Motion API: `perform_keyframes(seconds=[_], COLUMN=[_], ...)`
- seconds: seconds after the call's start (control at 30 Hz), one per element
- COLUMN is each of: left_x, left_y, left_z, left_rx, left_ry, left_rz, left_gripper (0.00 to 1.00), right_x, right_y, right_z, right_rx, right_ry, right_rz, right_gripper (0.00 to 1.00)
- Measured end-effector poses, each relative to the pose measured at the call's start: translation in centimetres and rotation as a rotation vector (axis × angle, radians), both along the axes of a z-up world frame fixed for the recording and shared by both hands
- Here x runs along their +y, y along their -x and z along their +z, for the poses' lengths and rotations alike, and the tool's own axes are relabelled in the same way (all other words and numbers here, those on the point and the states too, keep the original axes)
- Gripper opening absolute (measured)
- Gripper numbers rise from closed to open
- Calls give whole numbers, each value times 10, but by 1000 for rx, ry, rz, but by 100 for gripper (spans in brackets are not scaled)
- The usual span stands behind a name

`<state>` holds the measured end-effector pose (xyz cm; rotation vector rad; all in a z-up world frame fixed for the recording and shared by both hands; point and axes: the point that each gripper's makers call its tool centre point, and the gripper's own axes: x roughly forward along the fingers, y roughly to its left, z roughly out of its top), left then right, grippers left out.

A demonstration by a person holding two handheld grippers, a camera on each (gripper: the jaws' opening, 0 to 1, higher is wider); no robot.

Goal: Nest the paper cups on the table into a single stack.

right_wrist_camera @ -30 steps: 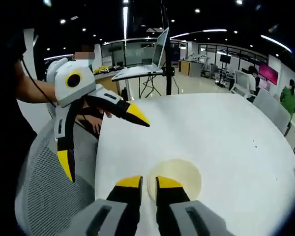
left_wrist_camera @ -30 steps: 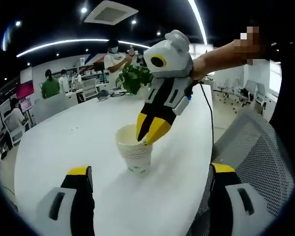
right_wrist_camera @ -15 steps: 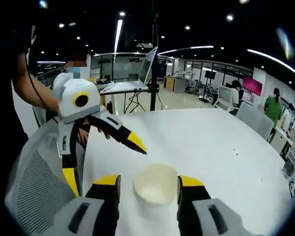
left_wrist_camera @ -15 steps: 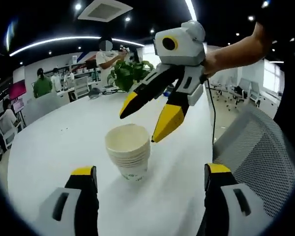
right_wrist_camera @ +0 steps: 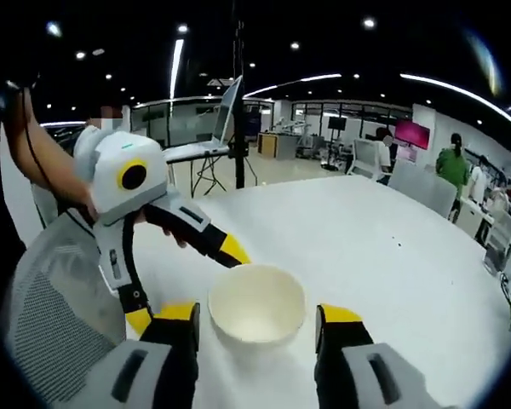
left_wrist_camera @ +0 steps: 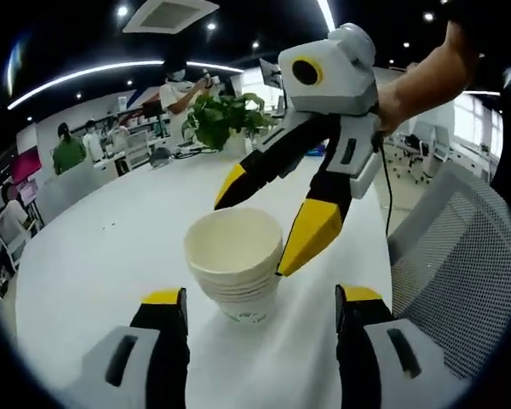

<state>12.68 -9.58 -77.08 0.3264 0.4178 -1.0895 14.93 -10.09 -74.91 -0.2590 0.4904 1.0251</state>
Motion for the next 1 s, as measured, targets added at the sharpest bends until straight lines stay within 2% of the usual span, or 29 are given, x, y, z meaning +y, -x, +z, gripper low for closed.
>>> perform_keyframes(seconds=[0.1,0.13,0.2,0.47,1.0], left_x=[-4,-5,-7,-1,9], left_y=[-4,-5,-6,-28,-64], left_z=[-6,-10,-13,-9,-2], left_rx=[-3,-14,-24,-52,-58], left_ry=[-7,-37,-47,-34,-49], left_rz=[-13,-24,-33,22,77], left_gripper=[63,62,57,42,42], right_x=[2,3,5,8,23], right_y=[-3,-4,-4,-6,-48], right_z=[0,0,0,-1,3], right_rx=[9,14,29,63,46], right_ry=[-12,-16,-26,-48,-59], right_rz=[-13,-14,-14,-7,10], right_gripper=[52,51,48,46,46])
